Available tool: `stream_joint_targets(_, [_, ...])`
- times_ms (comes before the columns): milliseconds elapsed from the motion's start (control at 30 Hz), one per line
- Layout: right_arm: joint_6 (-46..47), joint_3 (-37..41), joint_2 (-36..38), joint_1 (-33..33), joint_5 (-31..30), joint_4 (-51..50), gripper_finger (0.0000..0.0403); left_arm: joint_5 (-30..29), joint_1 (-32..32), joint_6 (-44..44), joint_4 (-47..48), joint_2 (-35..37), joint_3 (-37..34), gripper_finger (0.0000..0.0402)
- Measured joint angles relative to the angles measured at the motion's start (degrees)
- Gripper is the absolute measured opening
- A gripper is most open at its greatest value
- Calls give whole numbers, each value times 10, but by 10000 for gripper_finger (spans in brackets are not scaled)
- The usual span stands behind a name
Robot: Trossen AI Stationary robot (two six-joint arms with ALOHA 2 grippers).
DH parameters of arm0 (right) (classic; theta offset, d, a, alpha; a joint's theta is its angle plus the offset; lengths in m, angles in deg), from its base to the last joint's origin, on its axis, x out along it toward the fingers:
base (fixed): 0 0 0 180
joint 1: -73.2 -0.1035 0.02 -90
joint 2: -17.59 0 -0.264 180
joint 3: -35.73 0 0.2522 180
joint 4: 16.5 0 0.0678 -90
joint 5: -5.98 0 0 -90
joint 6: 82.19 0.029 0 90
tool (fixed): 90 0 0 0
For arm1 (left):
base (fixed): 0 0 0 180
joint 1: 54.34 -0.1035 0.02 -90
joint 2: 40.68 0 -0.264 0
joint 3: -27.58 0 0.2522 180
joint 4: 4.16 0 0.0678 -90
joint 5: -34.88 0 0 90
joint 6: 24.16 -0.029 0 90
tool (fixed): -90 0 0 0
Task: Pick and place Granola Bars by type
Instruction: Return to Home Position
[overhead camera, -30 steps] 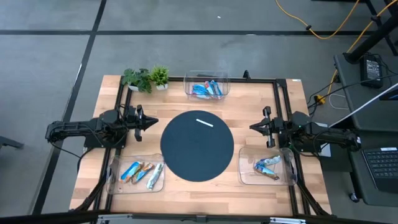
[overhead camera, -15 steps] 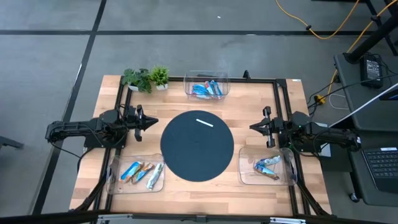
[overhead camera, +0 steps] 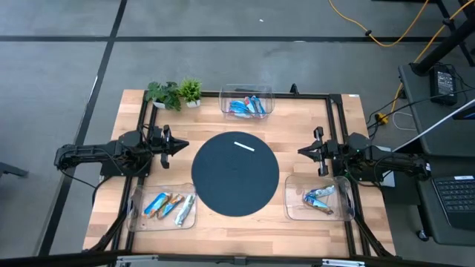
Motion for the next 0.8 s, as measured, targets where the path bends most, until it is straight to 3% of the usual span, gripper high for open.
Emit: stream_joint_targets(800, [0,0,0,0,0,0,24,0,0,0,0,0,0,6])
